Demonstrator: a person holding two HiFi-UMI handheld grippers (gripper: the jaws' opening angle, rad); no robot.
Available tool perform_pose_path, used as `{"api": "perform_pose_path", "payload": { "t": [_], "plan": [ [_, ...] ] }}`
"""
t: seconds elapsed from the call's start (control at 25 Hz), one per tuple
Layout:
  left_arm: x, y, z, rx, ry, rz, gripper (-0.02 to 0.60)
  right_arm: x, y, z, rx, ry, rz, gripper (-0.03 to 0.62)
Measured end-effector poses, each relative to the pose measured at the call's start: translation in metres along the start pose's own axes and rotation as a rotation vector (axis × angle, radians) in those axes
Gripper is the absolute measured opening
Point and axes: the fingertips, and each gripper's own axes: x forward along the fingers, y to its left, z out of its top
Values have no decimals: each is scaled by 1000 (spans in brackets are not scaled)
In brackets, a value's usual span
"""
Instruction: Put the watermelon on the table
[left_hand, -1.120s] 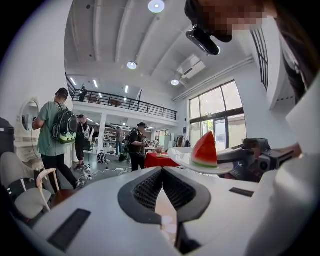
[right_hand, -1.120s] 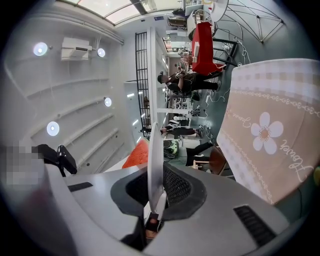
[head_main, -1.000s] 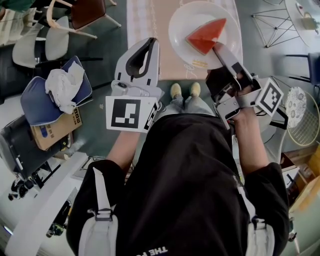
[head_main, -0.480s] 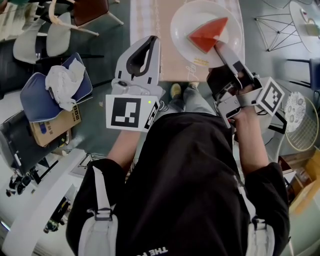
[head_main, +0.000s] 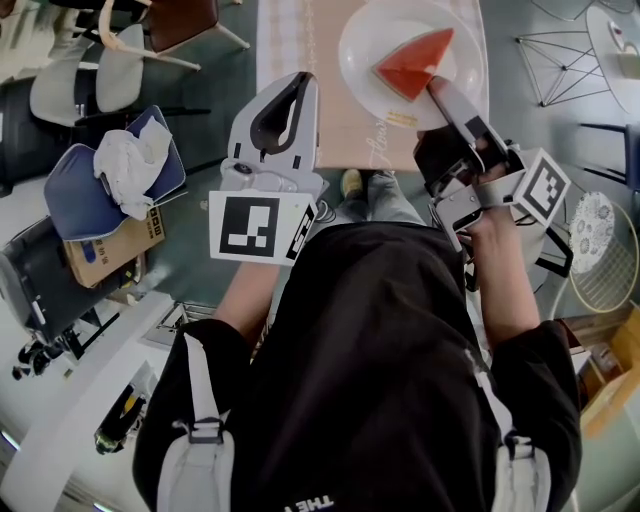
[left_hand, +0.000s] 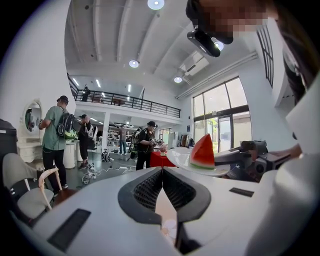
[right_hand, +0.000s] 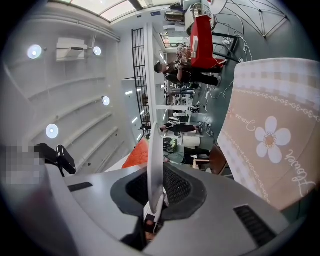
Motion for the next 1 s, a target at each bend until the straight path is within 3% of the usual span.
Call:
{"api": "perform_pose_path", "payload": {
  "t": [1.0],
  "plan": [
    [81, -34, 20, 49, 16, 21, 15, 0, -18, 85, 5, 41, 19, 32]
  ]
}}
